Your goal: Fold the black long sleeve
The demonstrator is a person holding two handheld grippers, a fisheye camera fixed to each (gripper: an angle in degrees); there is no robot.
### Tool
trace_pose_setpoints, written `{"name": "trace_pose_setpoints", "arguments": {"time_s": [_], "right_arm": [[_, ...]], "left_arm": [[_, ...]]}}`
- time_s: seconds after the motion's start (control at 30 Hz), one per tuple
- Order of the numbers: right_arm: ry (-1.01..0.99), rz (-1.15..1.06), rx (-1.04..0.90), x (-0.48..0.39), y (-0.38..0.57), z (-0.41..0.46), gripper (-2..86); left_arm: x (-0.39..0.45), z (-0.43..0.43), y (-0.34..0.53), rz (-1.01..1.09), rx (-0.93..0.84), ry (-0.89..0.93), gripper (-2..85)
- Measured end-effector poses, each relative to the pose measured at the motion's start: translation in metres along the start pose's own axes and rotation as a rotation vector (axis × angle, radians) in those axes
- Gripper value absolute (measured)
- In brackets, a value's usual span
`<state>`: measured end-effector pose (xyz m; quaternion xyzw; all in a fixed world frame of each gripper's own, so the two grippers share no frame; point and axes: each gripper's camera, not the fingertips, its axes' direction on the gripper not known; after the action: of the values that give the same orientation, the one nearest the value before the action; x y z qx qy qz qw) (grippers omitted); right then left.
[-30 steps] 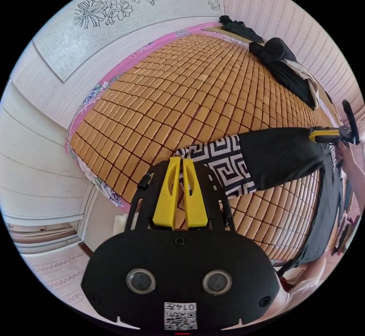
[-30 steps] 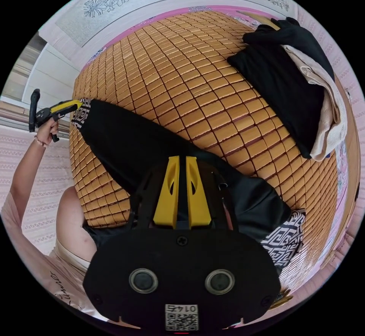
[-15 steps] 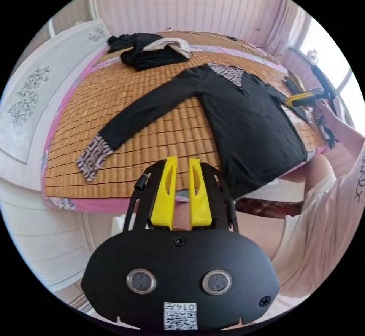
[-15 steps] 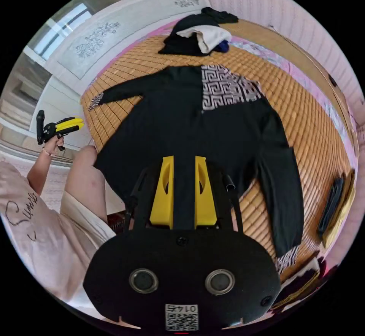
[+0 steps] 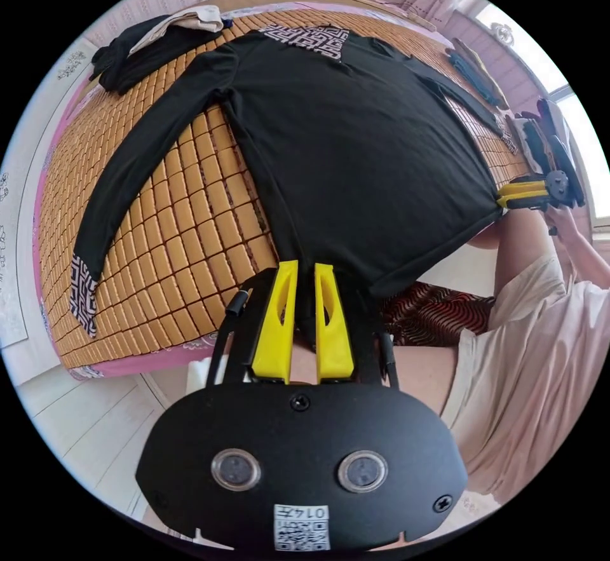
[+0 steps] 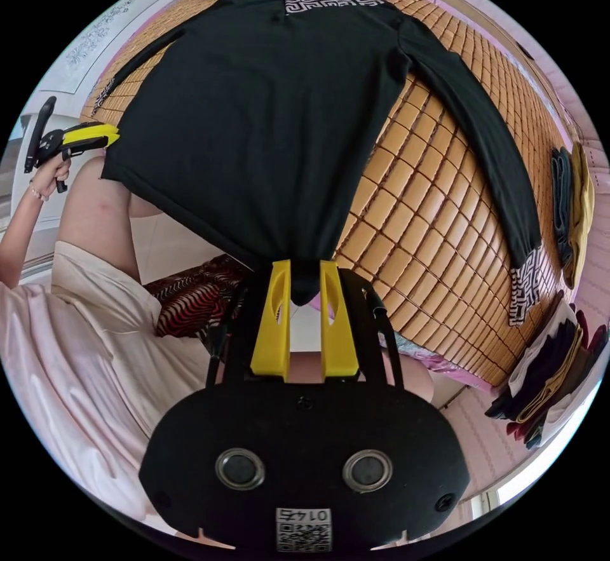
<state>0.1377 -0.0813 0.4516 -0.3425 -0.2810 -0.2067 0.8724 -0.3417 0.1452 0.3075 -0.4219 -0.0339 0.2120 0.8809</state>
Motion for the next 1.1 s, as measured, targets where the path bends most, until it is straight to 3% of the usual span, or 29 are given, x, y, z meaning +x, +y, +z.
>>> {"name": "trace_pose_setpoints", "arguments": {"time_s": [0.23,0.5,0.73,0.9,1.1], "right_arm": [[-0.028,0.017,0.042,0.011,0.015,-0.037,10.5],[-0.071,-0.509,0.185,-0.103,-0.137,-0.083,11.7],[-0.13,-0.795,0.296,-0.251,-0.266,-0.099,13.8],[0.048,-0.908,0.2,-0.352,-0.335,-0.066,16.4],[0.197,-0.821,0.206,-0.386,-0.362,-0.028,11.2]], "left_arm": [[-0.078,-0.036,0.046,-0.33,0.264,0.056,6.4],[-0.212,-0.052,0.13,-0.804,0.519,-0.124,7.9],[-0.267,-0.029,0.154,-0.989,0.559,-0.212,9.1],[-0.29,0.001,0.159,-1.054,0.57,-0.151,10.8],[-0.292,0.027,0.153,-1.055,0.513,-0.229,8.6]]}}
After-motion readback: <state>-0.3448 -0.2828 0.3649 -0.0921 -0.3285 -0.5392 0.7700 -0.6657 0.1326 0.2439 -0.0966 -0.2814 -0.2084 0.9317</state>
